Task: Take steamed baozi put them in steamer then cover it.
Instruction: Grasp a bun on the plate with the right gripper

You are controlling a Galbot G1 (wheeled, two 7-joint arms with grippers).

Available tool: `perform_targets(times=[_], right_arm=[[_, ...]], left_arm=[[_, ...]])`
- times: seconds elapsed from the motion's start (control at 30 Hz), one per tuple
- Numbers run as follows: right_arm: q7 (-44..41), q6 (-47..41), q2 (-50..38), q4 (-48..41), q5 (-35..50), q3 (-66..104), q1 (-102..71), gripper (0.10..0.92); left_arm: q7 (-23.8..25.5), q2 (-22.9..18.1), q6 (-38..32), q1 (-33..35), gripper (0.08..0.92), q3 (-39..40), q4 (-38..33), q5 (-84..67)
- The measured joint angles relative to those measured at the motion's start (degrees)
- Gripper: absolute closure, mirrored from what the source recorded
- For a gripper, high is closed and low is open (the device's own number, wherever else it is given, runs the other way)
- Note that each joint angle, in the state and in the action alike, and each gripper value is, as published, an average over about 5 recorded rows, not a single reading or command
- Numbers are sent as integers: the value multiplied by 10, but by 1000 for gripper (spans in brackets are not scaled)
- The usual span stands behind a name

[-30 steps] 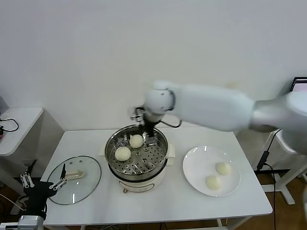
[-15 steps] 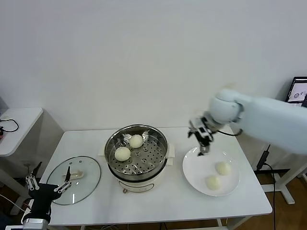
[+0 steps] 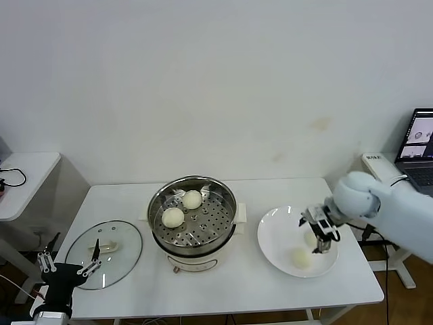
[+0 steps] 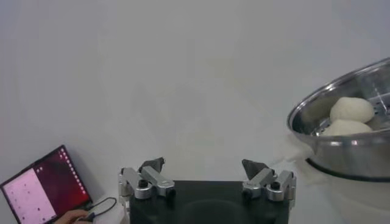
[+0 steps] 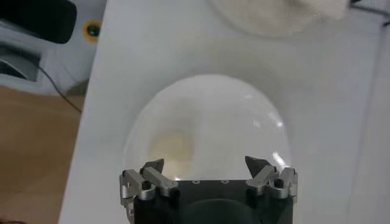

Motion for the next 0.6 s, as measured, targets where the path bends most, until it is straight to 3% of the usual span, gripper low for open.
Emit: perform_targets(times=[0.6], right_arm=[[34,-1,37,-53,-45,45,-91,202]], left_arm=[[0,0,-1,-1,177,-7,4,-2]])
